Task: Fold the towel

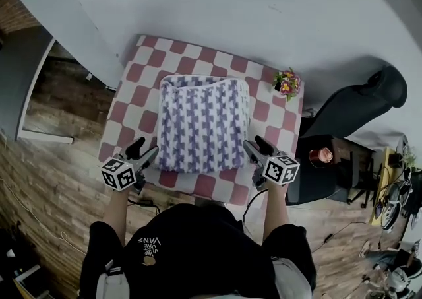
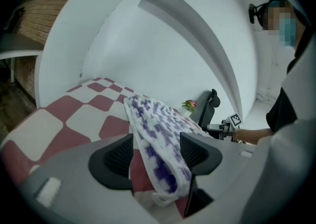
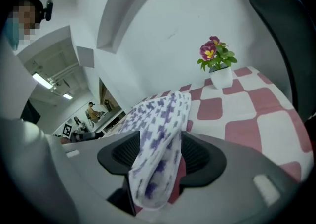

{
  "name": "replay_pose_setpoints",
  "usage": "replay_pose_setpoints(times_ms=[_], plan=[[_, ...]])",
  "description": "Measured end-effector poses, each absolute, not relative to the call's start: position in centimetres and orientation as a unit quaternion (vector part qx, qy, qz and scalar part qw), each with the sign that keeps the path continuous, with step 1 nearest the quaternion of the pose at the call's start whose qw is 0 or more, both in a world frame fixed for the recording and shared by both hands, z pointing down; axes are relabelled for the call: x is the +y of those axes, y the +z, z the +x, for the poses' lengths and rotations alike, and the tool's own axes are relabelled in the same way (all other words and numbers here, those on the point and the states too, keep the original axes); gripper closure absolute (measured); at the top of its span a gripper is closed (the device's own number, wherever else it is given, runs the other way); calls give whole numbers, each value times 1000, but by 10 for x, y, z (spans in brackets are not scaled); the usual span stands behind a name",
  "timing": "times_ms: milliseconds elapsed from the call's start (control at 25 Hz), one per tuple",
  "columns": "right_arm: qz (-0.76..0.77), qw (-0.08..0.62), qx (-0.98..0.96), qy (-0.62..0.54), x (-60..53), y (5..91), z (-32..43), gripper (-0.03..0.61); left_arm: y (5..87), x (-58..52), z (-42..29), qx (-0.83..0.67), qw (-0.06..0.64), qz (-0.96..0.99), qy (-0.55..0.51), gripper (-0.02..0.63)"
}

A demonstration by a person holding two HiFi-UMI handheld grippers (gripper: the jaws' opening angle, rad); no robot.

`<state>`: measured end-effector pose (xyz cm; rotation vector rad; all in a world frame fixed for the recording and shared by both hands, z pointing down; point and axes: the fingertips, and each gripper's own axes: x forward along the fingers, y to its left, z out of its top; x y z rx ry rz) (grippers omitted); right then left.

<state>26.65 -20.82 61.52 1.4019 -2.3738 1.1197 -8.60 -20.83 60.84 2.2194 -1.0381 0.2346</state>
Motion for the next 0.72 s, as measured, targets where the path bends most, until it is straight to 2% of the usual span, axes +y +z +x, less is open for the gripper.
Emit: replay_pose_setpoints(times_ms=[240,600,680,720], plan=[[447,83,-815,359,-165,618,254,318,629,-162,-65,-335,296,885,132,333],[447,127,-817,340,-142,646,244,326,657,-150,-40,-260,233,908,232,337],[448,132,-821,327,-142,641,245,378,664,-146,-40,-244,210,908,269,388],[450,137,-823,319,-142,639,246,422,668,-145,-42,-238,195,905,293,451]])
